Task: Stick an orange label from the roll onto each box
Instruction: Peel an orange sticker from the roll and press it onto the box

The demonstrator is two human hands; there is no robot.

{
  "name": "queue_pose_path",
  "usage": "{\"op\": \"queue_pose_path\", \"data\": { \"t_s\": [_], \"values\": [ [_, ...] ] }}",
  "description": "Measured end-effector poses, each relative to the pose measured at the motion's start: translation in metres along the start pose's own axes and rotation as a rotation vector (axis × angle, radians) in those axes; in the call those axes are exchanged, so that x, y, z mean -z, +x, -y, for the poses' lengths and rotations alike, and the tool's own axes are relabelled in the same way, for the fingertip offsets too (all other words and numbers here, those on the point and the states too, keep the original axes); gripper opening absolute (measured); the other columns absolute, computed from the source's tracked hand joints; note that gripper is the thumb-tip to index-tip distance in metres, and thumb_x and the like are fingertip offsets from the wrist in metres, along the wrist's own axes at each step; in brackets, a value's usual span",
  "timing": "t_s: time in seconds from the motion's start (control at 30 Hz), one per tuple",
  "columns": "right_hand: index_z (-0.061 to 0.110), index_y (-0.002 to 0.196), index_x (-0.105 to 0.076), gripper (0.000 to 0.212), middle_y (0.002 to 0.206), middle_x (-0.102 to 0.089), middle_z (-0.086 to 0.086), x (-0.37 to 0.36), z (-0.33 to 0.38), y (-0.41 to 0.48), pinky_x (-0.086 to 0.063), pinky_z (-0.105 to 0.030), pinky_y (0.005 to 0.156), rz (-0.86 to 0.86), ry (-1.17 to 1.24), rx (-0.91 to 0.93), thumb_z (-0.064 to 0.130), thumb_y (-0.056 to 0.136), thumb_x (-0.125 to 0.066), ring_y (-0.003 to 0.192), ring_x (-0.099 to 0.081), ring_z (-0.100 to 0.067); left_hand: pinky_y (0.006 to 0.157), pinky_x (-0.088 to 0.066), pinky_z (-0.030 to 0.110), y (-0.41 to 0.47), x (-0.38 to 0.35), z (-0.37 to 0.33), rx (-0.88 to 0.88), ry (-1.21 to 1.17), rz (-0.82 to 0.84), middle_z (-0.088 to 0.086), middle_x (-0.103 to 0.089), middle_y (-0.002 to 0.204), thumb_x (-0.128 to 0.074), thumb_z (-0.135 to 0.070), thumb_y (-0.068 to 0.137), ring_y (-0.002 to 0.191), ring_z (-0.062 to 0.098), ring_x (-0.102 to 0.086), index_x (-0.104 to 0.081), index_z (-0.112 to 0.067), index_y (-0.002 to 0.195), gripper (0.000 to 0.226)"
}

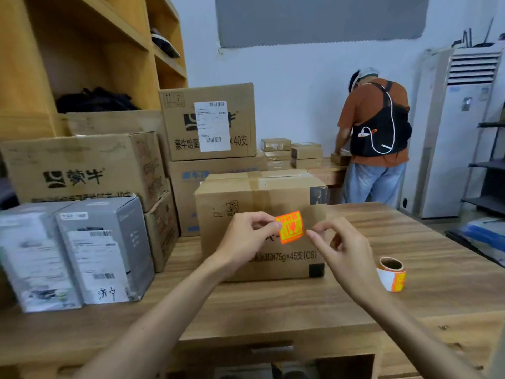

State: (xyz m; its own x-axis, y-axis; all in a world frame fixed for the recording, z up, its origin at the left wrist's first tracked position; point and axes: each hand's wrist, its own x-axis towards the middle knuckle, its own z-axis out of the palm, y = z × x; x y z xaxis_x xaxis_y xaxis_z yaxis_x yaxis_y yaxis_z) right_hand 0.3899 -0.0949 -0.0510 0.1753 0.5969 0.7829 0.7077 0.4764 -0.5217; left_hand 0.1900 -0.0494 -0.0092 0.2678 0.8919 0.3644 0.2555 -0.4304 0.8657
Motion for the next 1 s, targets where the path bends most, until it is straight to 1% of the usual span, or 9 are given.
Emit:
{"op": "queue_pose_path", "data": {
  "t_s": [0.13,0.23,0.37,0.43,0.47,0.53,0.63,0.83,1.0],
  "values": [
    [0.022,0.083,-0.073,0.006,0.073,-0.068,0.01,-0.033,0.017,0.018,-0.043,-0.031,0.058,0.166,0.361,-0.173,0.027,0.085,-0.076,0.056,-0.048,-0.003,0.045,-0.031,0.014,-0.007,0.038,0.007,-0.031,0.09,-0.005,-0.018,-0.054,0.049,-0.069,-0.025,0.094,0.043,-0.001,-0.042,-0.075,-0.021,0.087,0.01],
    [0.02,0.084,-0.074,0.005,0.07,-0.068,0.006,-0.061,0.028,0.023,-0.043,-0.03,0.058,0.25,0.456,-0.186,0.024,0.085,-0.077,0.058,-0.05,-0.002,0.058,-0.036,0.025,-0.01,0.062,0.015,-0.069,0.145,-0.037,-0.013,-0.061,0.06,-0.072,-0.031,0.092,0.055,0.002,-0.045,-0.077,-0.025,0.085,0.01],
    [0.025,0.077,-0.071,0.01,0.067,-0.064,0.011,-0.087,0.044,0.029,-0.042,-0.03,0.057,0.29,0.503,-0.178,0.024,0.084,-0.078,0.06,-0.052,-0.007,0.072,-0.047,0.044,-0.014,0.089,0.025,-0.092,0.199,-0.085,0.008,-0.073,0.082,-0.073,-0.041,0.087,0.074,0.011,-0.056,-0.078,-0.025,0.088,0.017],
    [0.028,0.075,-0.069,0.012,0.08,-0.064,0.01,-0.095,0.053,0.031,-0.043,-0.028,0.064,0.281,0.451,-0.113,0.026,0.085,-0.076,0.07,-0.053,-0.007,0.075,-0.048,0.044,-0.015,0.101,0.028,-0.117,0.247,-0.144,0.004,-0.071,0.089,-0.075,-0.04,0.088,0.078,0.008,-0.057,-0.079,-0.025,0.088,0.015],
    [0.028,0.076,-0.069,0.011,0.088,-0.063,0.008,-0.098,0.058,0.033,-0.043,-0.026,0.07,0.265,0.365,-0.051,0.028,0.086,-0.075,0.08,-0.054,-0.007,0.077,-0.048,0.038,-0.015,0.106,0.03,-0.133,0.272,-0.174,-0.003,-0.07,0.095,-0.075,-0.038,0.088,0.084,0.006,-0.058,-0.079,-0.025,0.088,0.013],
    [0.023,0.079,-0.071,0.012,0.102,-0.06,0.007,-0.104,0.067,0.035,-0.043,-0.027,0.081,0.222,0.188,0.073,0.031,0.087,-0.074,0.099,-0.05,-0.009,0.092,-0.045,0.031,-0.013,0.114,0.032,-0.168,0.349,-0.23,-0.015,-0.064,0.117,-0.075,-0.035,0.088,0.11,0.003,-0.056,-0.079,-0.025,0.088,0.011],
    [0.017,0.081,-0.071,0.013,0.113,-0.058,0.002,-0.116,0.076,0.042,-0.042,-0.037,0.093,0.146,0.081,0.192,0.028,0.086,-0.074,0.113,-0.048,-0.014,0.107,-0.032,0.032,-0.008,0.124,0.033,-0.2,0.403,-0.275,-0.015,-0.054,0.142,-0.075,-0.031,0.088,0.135,0.004,-0.043,-0.079,-0.024,0.086,0.008],
    [0.02,0.078,-0.069,0.011,0.127,-0.06,-0.001,-0.145,0.073,0.062,-0.033,-0.041,0.106,0.132,-0.016,0.199,0.027,0.086,-0.073,0.123,-0.049,-0.021,0.107,-0.019,0.023,0.012,0.135,0.04,-0.184,0.396,-0.29,-0.018,-0.048,0.149,-0.075,-0.027,0.09,0.134,-0.01,-0.032,-0.079,-0.017,0.088,0.011],
    [0.019,0.076,-0.07,0.011,0.123,-0.062,-0.002,-0.16,0.068,0.067,-0.031,-0.052,0.111,0.129,-0.079,0.191,0.025,0.083,-0.075,0.119,-0.047,-0.016,0.111,-0.022,0.023,0.025,0.135,0.052,-0.189,0.447,-0.316,-0.01,-0.059,0.141,-0.076,-0.027,0.088,0.14,-0.001,-0.038,-0.079,-0.018,0.087,0.01]
  ]
}}
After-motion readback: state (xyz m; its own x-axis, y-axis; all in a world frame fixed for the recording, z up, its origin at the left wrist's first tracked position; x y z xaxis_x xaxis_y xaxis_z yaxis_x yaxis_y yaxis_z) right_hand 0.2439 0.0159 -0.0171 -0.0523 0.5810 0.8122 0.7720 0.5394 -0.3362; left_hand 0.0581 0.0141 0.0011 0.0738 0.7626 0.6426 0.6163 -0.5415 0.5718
